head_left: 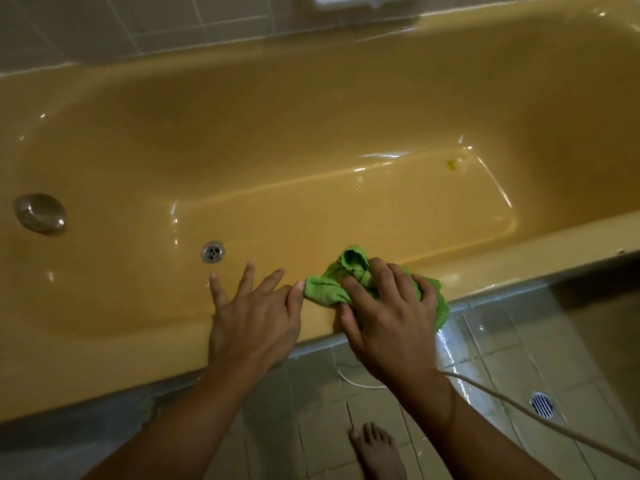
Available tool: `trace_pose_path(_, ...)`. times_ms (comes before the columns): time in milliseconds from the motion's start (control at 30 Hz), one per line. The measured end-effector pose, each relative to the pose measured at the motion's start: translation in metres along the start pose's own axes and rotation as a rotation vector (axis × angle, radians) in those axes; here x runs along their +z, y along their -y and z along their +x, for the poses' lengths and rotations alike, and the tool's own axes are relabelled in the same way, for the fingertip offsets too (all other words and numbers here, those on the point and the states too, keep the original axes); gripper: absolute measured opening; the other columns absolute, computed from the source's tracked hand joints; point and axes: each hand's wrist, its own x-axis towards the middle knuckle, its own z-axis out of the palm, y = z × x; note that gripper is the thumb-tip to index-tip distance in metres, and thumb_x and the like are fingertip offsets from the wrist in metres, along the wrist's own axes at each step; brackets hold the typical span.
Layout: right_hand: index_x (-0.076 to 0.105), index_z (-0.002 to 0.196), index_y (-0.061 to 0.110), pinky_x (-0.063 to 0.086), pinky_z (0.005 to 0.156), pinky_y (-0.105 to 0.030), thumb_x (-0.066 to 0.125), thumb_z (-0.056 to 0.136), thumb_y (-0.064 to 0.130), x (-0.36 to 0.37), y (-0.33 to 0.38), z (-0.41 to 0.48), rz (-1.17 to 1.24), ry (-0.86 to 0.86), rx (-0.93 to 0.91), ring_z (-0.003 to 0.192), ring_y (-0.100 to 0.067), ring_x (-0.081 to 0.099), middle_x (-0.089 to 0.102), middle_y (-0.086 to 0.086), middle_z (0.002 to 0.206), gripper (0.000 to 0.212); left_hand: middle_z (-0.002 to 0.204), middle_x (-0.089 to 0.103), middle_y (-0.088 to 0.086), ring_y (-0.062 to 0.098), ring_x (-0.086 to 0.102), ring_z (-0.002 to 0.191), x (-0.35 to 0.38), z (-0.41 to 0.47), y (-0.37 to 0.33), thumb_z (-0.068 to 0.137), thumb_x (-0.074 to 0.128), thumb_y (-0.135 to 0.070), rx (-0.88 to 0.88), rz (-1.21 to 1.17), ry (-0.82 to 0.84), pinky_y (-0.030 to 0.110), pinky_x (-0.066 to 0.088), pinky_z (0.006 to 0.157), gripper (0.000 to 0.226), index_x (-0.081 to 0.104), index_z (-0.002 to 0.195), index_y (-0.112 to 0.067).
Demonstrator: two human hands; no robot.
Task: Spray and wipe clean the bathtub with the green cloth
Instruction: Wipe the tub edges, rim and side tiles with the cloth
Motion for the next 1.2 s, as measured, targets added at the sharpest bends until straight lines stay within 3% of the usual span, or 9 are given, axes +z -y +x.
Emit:
trace_pose_path(67,0.064,0.126,0.034,0.035,0.102,-0.053,0.055,0.091,0.053,-0.004,-0.016,0.0,-0.027,0.029,0.013,0.129,-0.029,0.051,0.055,-0.007,0.141,0.041,0.158,0.042,-0.023,0.017,0.025,0.156,0.001,0.0,-0.01,0.104,-0.001,-0.06,0.009,-0.008,-0.009,0.066,0.012,0.121,0.071,0.058,0.139,-0.042)
trace_pose_path(133,0.062,0.129,0.036,0.034,0.104,-0.054,0.052,0.093,0.057,-0.007,-0.033,0.001,-0.046,0.05,0.029,0.13,-0.029,0.049,0.052,-0.006,0.143,0.043,0.142,0.058,-0.021,0.014,0.048,0.139,0.002,-0.002,-0.02,0.102,0.001,-0.061,0.019,-0.009,-0.058,0.059,0.032,0.114,0.07,0.063,0.127,-0.041)
trace_pose_path(200,0.062,0.13,0.037,0.033,0.105,-0.053,0.049,0.094,0.058,-0.009,-0.052,0.001,-0.056,0.058,0.055,0.131,-0.028,0.047,0.051,-0.005,0.144,0.043,0.128,0.064,-0.019,0.014,0.058,0.121,0.003,-0.002,-0.031,0.101,0.003,-0.063,0.021,-0.016,-0.093,0.051,0.041,0.104,0.067,0.063,0.121,-0.041)
trace_pose_path(533,0.067,0.127,0.038,0.031,0.109,-0.055,0.043,0.094,0.056,-0.015,-0.147,0.003,-0.041,0.005,0.255,0.134,-0.03,0.044,0.05,-0.005,0.146,0.044,0.121,0.066,-0.011,0.02,0.062,0.107,0.008,0.009,-0.085,0.1,0.007,-0.064,0.09,0.018,-0.101,0.044,0.046,0.089,0.065,0.061,0.129,-0.041)
trace_pose_path(867,0.062,0.133,0.043,0.024,0.116,-0.053,0.032,0.094,0.061,-0.024,-0.238,0.008,0.004,0.032,0.386,0.142,-0.029,0.036,0.042,-0.004,0.154,0.052,0.121,0.066,-0.001,0.024,0.062,0.107,0.014,0.037,-0.183,0.101,0.014,-0.067,0.251,0.033,-0.098,0.048,0.05,0.089,0.066,0.059,0.136,-0.033)
trace_pose_path(1000,0.061,0.134,0.043,0.023,0.118,-0.055,0.033,0.095,0.061,-0.026,-0.269,0.009,0.021,0.017,0.429,0.143,-0.029,0.034,0.041,-0.004,0.155,0.052,0.123,0.065,-0.001,0.024,0.06,0.109,0.013,0.055,-0.23,0.099,0.007,-0.07,0.328,0.055,-0.08,0.047,0.049,0.088,0.072,0.054,0.139,-0.032)
trace_pose_path(1200,0.063,0.132,0.042,0.022,0.119,-0.054,0.034,0.094,0.061,-0.027,-0.308,0.013,0.035,-0.021,0.504,0.143,-0.028,0.034,0.04,-0.004,0.155,0.051,0.137,0.056,-0.003,0.023,0.054,0.122,0.009,0.074,-0.287,0.093,-0.002,-0.077,0.41,0.082,-0.052,0.05,0.044,0.099,0.081,0.042,0.145,-0.033)
